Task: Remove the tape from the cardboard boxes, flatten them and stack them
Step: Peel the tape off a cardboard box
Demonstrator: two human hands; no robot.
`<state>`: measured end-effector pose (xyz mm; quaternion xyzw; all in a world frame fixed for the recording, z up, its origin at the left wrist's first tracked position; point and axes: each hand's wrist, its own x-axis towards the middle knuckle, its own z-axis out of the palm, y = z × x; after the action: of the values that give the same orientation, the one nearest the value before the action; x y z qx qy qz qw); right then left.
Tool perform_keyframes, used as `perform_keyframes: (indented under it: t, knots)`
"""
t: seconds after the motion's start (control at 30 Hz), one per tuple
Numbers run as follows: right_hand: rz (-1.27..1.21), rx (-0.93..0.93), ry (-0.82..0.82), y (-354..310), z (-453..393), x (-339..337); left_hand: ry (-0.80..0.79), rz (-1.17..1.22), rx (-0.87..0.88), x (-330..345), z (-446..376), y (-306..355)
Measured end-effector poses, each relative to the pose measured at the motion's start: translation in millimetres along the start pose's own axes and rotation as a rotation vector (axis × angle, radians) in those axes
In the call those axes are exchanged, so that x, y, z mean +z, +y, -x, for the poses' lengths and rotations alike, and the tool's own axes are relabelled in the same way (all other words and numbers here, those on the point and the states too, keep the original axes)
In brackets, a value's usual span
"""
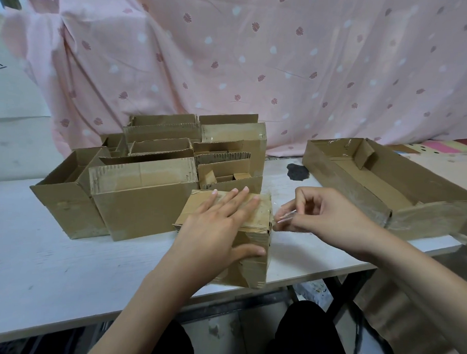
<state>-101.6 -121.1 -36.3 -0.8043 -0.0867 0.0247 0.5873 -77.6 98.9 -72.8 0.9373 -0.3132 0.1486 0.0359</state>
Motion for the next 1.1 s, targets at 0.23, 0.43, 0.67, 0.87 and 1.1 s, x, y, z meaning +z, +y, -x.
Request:
perform_keyframes:
  t: [0.23, 0.43, 0.67, 0.87, 1.1]
  knots:
    - [-0.169, 0.096, -0.047, -1.4, -2.8, -2.3, 0.003, 0.024, 0.028, 0.0, 2.2, -7.4]
    - [-0.240, 0.148, -0.037, 2.7, -5.3, -2.6, 0.021, 0.026, 0.039, 2.1, 4.5, -9.2]
    - [-0.167, 0.079, -0.093, -5.5, -0.1, -6.9, 0.108, 0.015, -0.050, -5.3, 9.9, 3.7]
    - [0.043, 0.004, -0.044, -5.3, 5.3, 3.8, 0.236, -0.008, -0.210, 5.4, -4.7, 30.5]
    - [-0.032, 0.054, -0.067, -2.0, 7.5, 1.0, 0.313, 0.072, -0.231, 15.8, -5.7, 31.9]
